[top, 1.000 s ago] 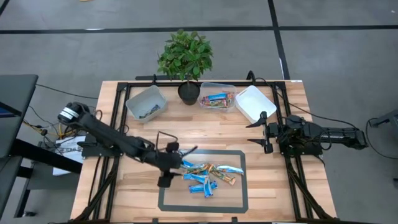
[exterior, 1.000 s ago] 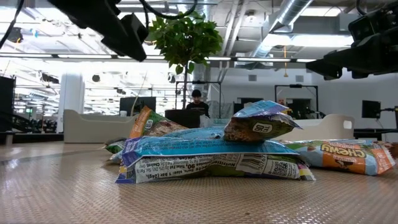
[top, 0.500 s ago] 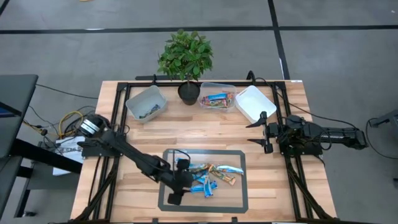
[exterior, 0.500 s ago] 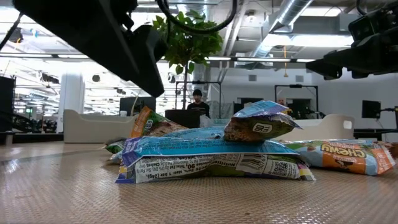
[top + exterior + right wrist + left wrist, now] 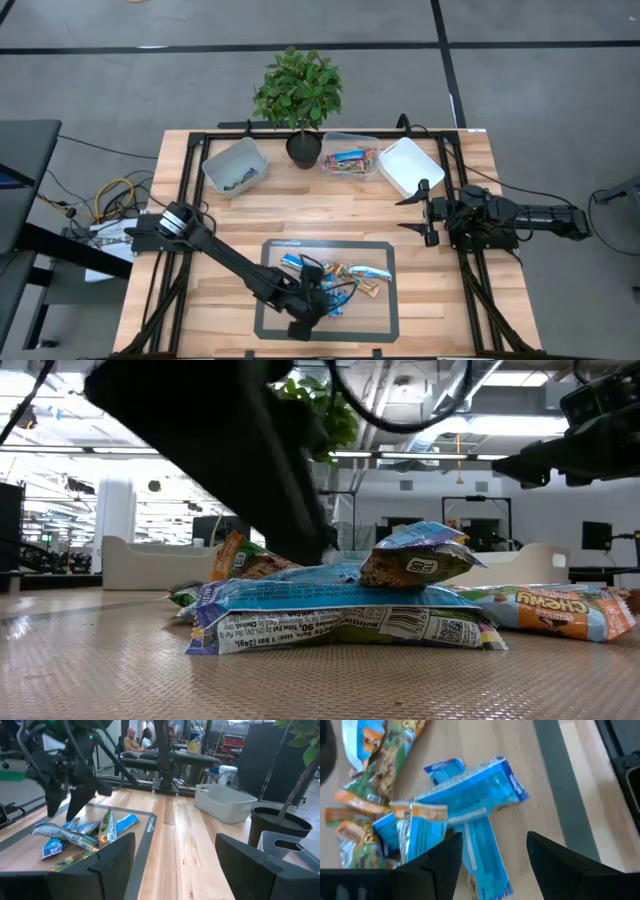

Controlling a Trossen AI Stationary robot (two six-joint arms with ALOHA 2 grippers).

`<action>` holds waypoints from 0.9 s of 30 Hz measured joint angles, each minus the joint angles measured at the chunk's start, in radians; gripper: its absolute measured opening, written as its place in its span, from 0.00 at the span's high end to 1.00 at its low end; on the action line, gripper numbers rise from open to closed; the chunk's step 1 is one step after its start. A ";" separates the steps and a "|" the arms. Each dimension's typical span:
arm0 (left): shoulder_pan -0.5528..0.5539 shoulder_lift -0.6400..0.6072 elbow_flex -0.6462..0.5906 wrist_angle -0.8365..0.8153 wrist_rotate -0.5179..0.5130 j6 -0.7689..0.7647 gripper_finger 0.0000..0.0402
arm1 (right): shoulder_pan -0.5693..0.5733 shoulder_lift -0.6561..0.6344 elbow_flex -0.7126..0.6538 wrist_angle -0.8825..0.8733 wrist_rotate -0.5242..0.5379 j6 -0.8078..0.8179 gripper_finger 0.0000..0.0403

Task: Pick and place Granola Bars by type
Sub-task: Put the blue granola bar into the gray bin

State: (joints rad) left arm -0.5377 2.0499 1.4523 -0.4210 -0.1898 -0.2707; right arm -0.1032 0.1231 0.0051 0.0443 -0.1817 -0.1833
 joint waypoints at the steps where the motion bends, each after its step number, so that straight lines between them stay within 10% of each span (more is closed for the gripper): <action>1: 0.000 0.006 0.008 -0.016 0.000 0.000 0.47 | 0.000 0.001 0.000 0.000 0.000 0.000 0.33; 27: 0.016 0.080 0.018 -0.034 -0.051 -0.013 0.47 | 0.000 0.001 0.000 -0.001 0.001 0.000 0.33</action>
State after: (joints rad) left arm -0.5213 2.1296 1.4700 -0.4546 -0.2406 -0.2839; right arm -0.1036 0.1242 0.0048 0.0429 -0.1806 -0.1833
